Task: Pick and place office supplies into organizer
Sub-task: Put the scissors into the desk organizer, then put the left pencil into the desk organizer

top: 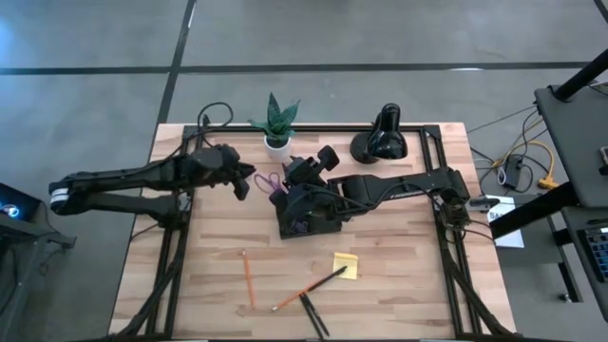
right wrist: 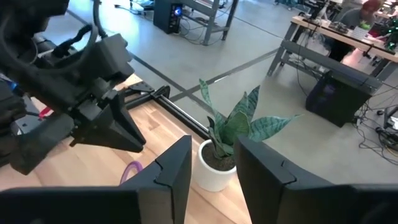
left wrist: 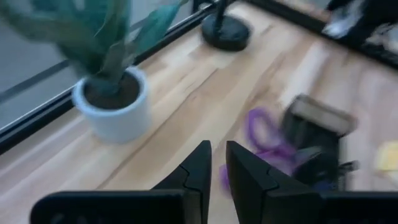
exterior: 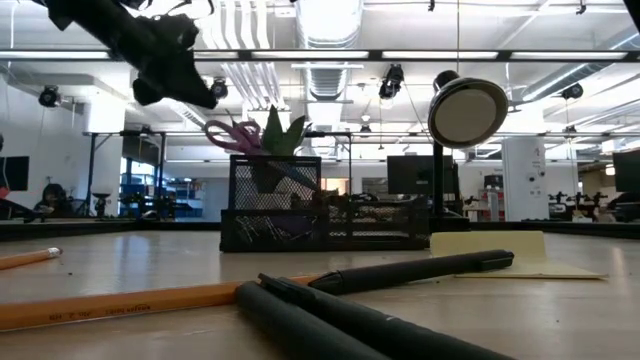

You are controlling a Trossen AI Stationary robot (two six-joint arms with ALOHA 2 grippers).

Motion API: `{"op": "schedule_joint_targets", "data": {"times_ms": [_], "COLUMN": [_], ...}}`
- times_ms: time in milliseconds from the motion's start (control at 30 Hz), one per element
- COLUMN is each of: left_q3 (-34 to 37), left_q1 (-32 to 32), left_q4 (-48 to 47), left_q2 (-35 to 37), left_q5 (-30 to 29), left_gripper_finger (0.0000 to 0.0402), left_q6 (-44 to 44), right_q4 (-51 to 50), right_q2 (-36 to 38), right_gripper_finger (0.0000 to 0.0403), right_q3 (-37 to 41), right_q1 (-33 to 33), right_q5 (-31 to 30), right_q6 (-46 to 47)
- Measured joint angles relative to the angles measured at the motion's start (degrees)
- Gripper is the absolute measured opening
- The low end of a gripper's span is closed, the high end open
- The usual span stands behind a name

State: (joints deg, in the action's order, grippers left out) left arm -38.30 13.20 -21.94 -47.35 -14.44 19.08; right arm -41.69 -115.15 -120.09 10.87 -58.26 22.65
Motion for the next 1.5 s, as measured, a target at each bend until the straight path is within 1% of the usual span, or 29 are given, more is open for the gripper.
{"op": "schedule_joint_targets", "data": {"times_ms": [33,167,333,533,633,800,933,967,1100,1233,1333,1400,1467,1500], "left_q3": [0.7,2.3,2.3,2.3,2.3,2.3,2.2,2.0,2.0,1.9,1.9,2.1,2.2,2.2], "left_q1": [0.2,1.4,1.8,1.7,1.3,1.2,1.0,0.9,1.0,1.1,1.1,1.1,0.8,0.4], "left_q4": [0.0,0.0,3.7,6.2,9.2,13.7,18.3,17.8,14.6,14.1,8.5,2.9,-1.4,-3.2], "left_q2": [-0.4,-2.6,-5.9,-9.6,-9.6,-8.2,-7.7,-7.4,-5.0,-1.1,0.4,0.8,0.9,1.0], "left_q5": [-0.8,-0.8,1.4,7.1,9.4,11.1,19.0,18.9,12.0,11.9,11.4,11.1,11.1,11.1], "left_gripper_finger": [0.0035,0.0035,0.0035,0.0035,0.0035,0.0035,0.0035,0.0035,0.0035,0.0035,0.0035,0.0035,0.0035,0.0035], "left_q6": [0.0,0.0,-0.5,0.0,0.1,0.2,0.3,0.5,0.2,-0.3,-0.4,-0.1,0.1,0.1], "right_q4": [0.0,0.0,-0.1,-0.7,-2.5,-4.5,-5.5,-5.9,-6.1,-6.5,-8.1,-9.7,-13.1,-15.6], "right_q2": [0.0,0.0,0.0,0.0,0.0,0.0,0.1,0.2,1.6,2.8,2.8,2.9,3.1,3.2], "right_gripper_finger": [0.0111,0.0113,0.0111,0.0105,0.0104,0.0107,0.0102,0.0101,0.0097,0.0094,0.0093,0.0093,0.0093,0.0093], "right_q3": [0.0,0.0,0.1,0.1,0.1,0.1,0.2,0.1,-0.2,-0.1,0.0,0.0,0.0,0.0], "right_q1": [0.0,0.0,0.0,0.0,0.0,0.1,0.1,0.1,0.1,0.1,0.1,0.1,0.1,0.1], "right_q5": [0.0,0.0,0.0,0.0,0.0,0.0,-0.1,-0.2,-2.0,-2.3,-2.2,-2.1,0.0,3.2], "right_q6": [0.0,-0.1,-0.1,-0.2,-0.1,0.7,0.6,1.0,1.5,1.3,1.2,1.7,4.8,6.9]}}
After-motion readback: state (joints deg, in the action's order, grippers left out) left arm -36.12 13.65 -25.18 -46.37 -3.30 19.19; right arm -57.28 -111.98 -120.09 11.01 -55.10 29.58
